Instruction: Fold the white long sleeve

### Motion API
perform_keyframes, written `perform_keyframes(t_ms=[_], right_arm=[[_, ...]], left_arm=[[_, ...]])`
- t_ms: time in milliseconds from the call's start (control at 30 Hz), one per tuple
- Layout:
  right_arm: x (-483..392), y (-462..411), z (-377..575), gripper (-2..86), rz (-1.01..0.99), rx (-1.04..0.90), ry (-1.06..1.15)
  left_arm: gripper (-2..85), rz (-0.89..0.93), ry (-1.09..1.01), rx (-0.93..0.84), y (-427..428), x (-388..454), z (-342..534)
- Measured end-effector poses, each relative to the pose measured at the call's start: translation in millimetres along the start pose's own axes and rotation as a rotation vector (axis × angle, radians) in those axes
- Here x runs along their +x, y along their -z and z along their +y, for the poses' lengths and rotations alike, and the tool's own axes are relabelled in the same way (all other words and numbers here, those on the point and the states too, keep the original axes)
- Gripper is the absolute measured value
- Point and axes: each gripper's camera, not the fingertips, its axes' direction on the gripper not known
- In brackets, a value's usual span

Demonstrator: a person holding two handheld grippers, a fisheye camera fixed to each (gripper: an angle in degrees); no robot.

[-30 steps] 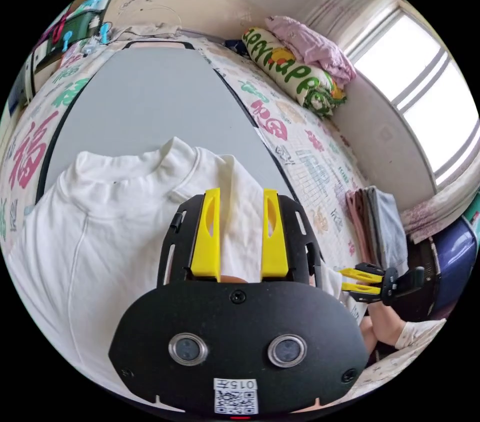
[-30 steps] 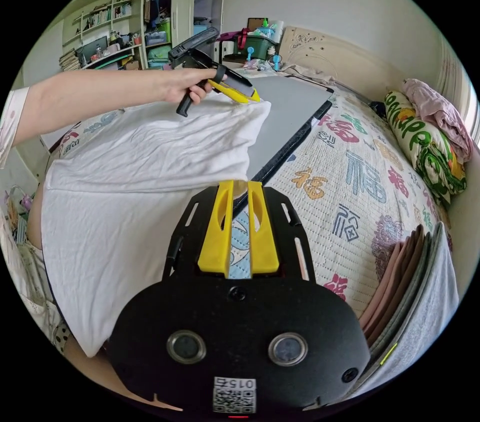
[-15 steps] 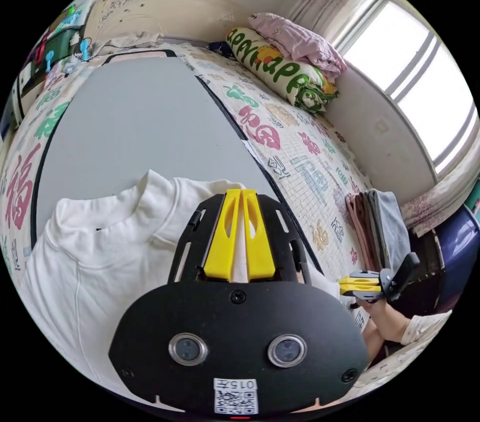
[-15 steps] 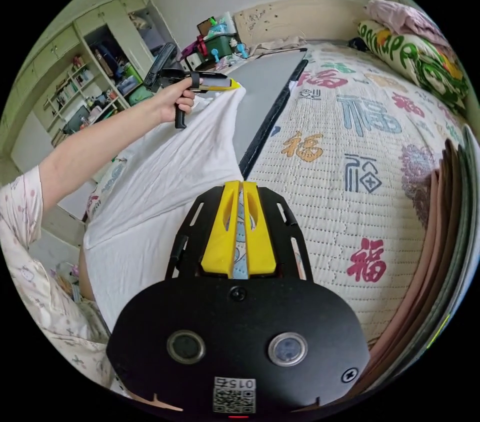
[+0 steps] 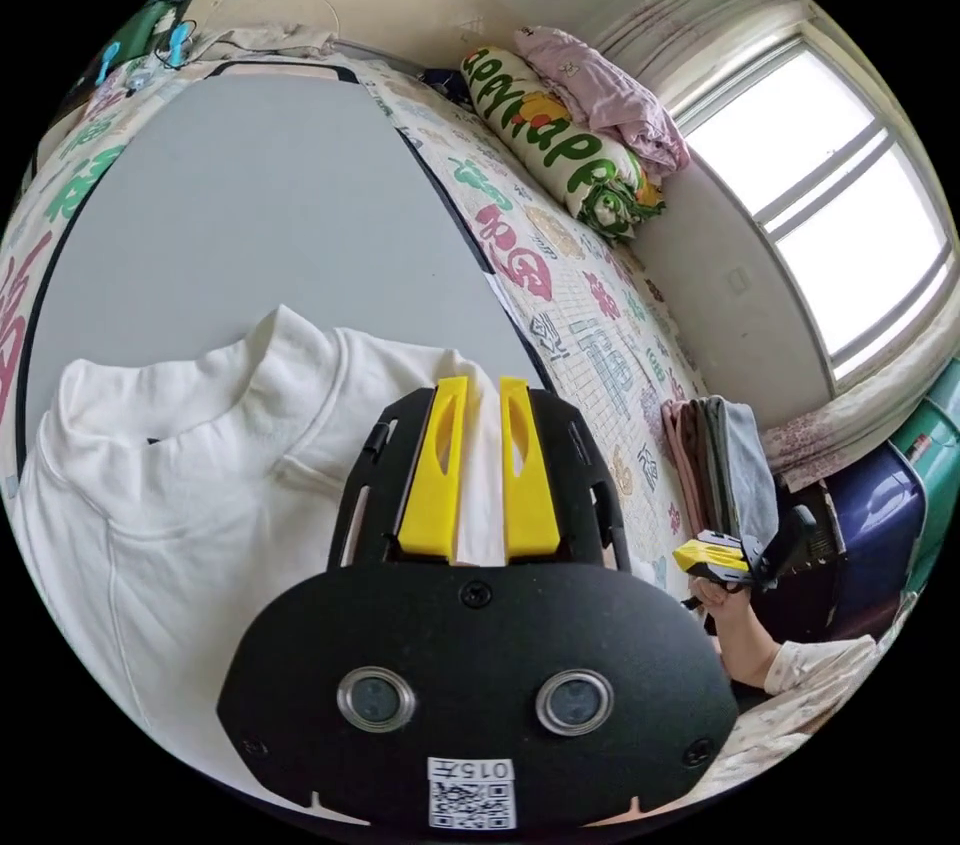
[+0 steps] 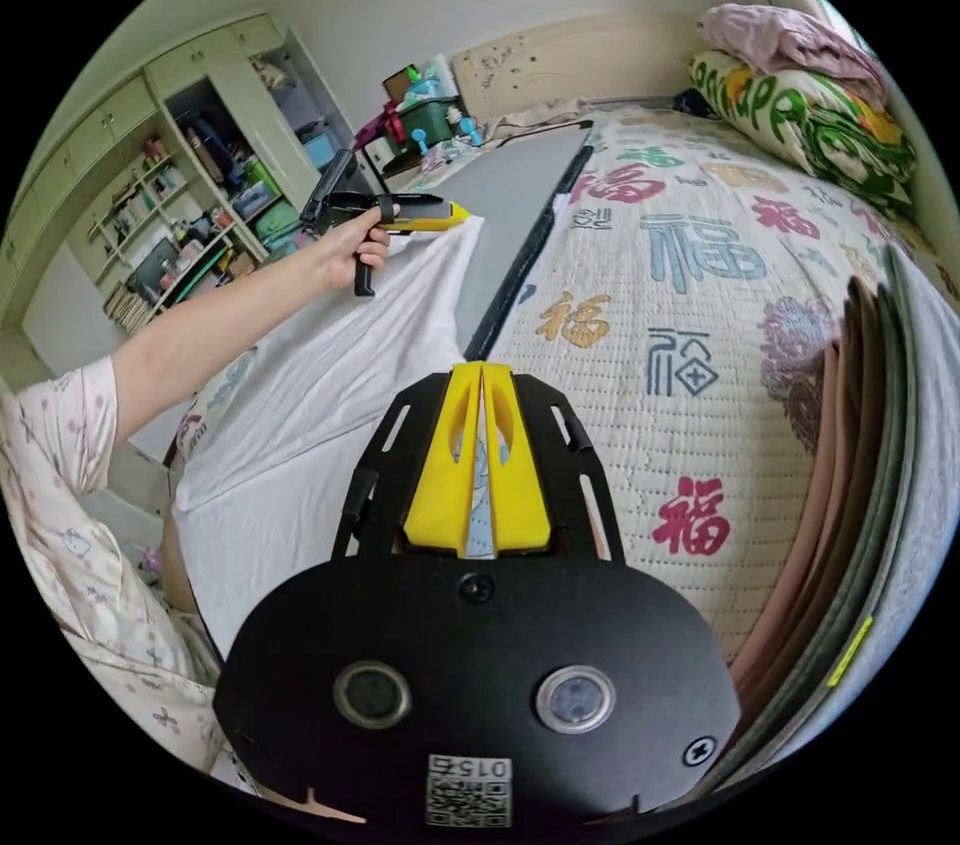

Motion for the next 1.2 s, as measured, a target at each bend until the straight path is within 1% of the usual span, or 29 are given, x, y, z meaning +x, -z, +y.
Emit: perform_keyframes(t_ms=[100,167,200,267,300,367,400,467,500,567,667,800,867,933,1000,1067,1133,1200], right_arm=[[-9,-14,14,0.7,-0.059,0.019,0.072],[-27,-23,23,1.7,-0.113,0.032,0.168],[-33,-25,25,2.0,-0.131,0.033,0.190],[-63,-33,38,2.9,-0.212,0.013,0.317],[-72,-35,42,3.0,-0.232,0.008,0.347],[-110,-53,65,3.6,-0.336,-0.037,0.446],[-120,-60,72,3.8,-0.364,-0.052,0.460],[-160,-93,109,4.5,-0.457,-0.121,0.497],[-170,-102,118,4.7,-0.465,-0.141,0.508],[-210,-139,155,5.6,-0.435,-0.222,0.552],[-249,-184,194,6.4,-0.396,-0.319,0.586],[-277,-226,228,7.4,-0.338,-0.340,0.617],[-292,-257,248,8.3,-0.240,-0.346,0.637],[-300,-282,261,8.9,-0.151,-0.343,0.646],[-306,-305,274,9.0,-0.089,-0.360,0.677],[-310,-337,291,9.0,-0.029,-0.413,0.713],[-309,-352,302,8.6,0.002,-0.398,0.727],[-305,-365,311,7.4,0.041,-0.381,0.722]], left_arm=[[6.2,-0.041,-0.078,0.028,73,14,47],[6.2,-0.056,-0.103,0.036,146,24,112],[6.2,-0.052,-0.109,0.039,166,26,132],[6.3,-0.052,-0.095,0.061,251,34,230],[6.3,-0.058,-0.079,0.069,272,34,257],[6.6,-0.109,0.038,0.113,352,27,370],[6.7,-0.124,0.077,0.133,369,24,399],[7.0,-0.136,0.208,0.185,423,13,510],[7.0,-0.127,0.233,0.186,433,12,534],[7.1,-0.111,0.306,0.195,462,16,613],[7.2,-0.153,0.292,0.145,478,43,667],[7.6,-0.148,0.264,0.111,487,61,695],[8.1,-0.101,0.229,0.108,490,66,705],[8.2,-0.101,0.226,0.102,491,69,715],[7.6,-0.107,0.241,0.144,495,71,731],[6.2,-0.035,0.284,0.195,510,64,749],[5.9,0.021,0.316,0.229,518,56,760],[5.8,0.036,0.319,0.246,525,57,765]])
